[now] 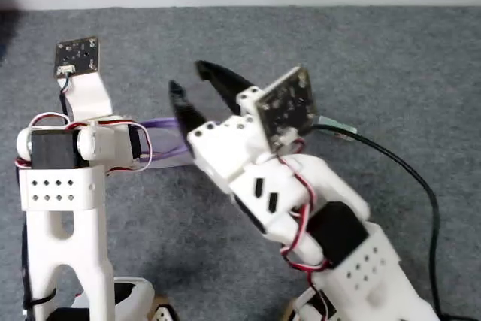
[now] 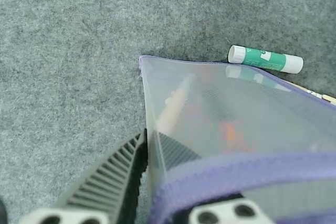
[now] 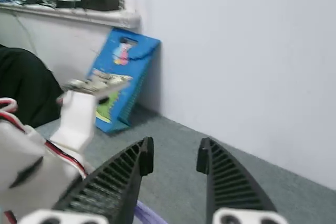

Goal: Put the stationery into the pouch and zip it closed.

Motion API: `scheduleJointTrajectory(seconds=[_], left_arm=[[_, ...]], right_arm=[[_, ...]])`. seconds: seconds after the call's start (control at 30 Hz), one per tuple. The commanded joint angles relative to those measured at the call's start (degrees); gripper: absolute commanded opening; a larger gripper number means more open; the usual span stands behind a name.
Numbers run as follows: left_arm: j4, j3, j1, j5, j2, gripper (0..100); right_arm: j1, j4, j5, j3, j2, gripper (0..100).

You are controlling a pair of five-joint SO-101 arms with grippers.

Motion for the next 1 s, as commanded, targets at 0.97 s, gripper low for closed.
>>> scheduleJointTrajectory(seconds=[0.97], left_arm=[[1.23, 0.75, -9.85, -5.10, 0.53, 1]], right_arm=[[26.86, 24.66, 13.27, -0.44, 27.91, 12.2]])
